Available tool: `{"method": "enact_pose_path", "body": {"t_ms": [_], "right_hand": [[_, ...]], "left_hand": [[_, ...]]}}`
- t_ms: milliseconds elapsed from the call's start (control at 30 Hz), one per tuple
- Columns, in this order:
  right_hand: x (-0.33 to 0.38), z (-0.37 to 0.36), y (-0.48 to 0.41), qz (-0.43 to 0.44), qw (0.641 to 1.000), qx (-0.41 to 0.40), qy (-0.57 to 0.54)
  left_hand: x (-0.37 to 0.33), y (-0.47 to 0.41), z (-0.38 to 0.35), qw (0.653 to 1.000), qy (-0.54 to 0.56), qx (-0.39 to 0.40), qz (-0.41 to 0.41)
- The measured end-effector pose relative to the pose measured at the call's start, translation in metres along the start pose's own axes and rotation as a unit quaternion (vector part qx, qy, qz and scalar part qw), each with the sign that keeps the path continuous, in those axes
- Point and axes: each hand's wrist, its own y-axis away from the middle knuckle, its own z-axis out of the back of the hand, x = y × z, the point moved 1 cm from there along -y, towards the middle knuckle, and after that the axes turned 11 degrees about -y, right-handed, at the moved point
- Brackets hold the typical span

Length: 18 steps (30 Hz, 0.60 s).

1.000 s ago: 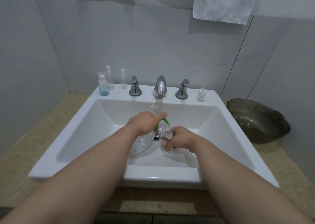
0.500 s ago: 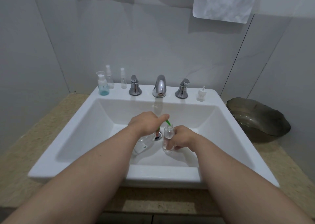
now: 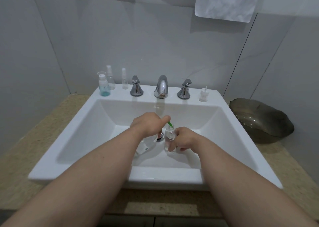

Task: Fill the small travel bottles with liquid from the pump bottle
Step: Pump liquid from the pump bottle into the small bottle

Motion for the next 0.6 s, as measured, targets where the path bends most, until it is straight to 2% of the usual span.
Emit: {"method": "enact_pose_path", "body": {"t_ms": [600], "right_hand": [[-0.004, 0.0004, -0.0047, 0.008, 1.0, 0.002, -0.018]], "left_hand": [[0.0035, 0.0005, 0.0027, 0.999, 0.033, 0.007, 0.007]]}}
